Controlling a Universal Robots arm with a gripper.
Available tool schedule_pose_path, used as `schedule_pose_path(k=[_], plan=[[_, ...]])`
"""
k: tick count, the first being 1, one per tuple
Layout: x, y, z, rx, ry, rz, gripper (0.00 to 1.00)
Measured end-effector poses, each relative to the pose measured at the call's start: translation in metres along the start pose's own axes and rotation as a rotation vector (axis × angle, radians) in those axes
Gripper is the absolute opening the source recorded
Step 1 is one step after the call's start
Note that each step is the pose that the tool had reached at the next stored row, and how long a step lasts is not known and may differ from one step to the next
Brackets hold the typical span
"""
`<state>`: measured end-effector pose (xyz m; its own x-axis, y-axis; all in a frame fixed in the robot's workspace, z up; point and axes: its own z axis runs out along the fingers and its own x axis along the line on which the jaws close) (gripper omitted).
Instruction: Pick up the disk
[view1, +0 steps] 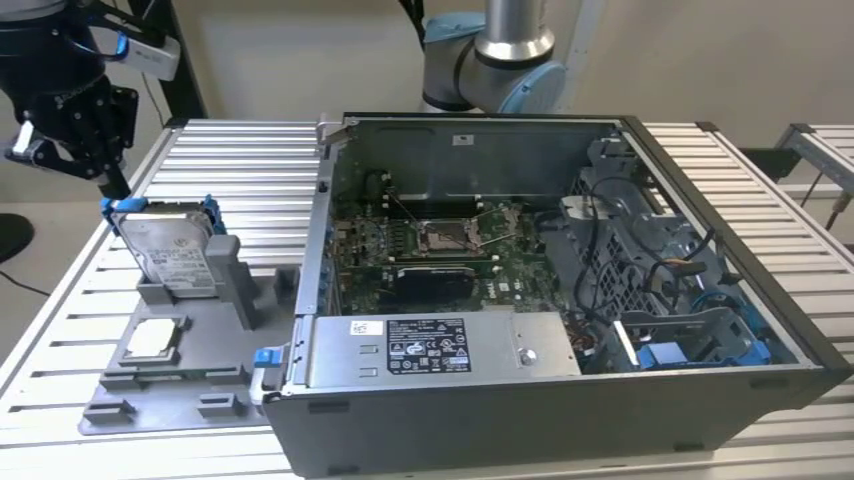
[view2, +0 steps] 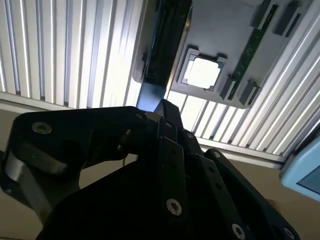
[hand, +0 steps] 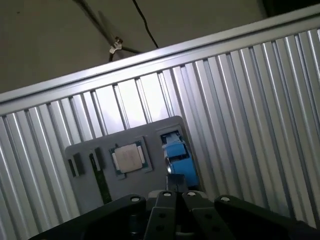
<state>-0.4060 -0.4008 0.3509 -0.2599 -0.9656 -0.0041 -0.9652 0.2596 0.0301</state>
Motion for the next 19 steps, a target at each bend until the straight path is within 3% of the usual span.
schedule_pose_path(k=[3, 18, 19], plan=[[0.0000, 0.0000, 0.0001, 0.0025, 0.0009, -0.053, 0.00], [0.0000, 0.0001, 0.0002, 0.0027, 0.0006, -0.062, 0.00], [0.0000, 0.0001, 0.0002, 0.0027, 0.0006, -0.063, 1.00]])
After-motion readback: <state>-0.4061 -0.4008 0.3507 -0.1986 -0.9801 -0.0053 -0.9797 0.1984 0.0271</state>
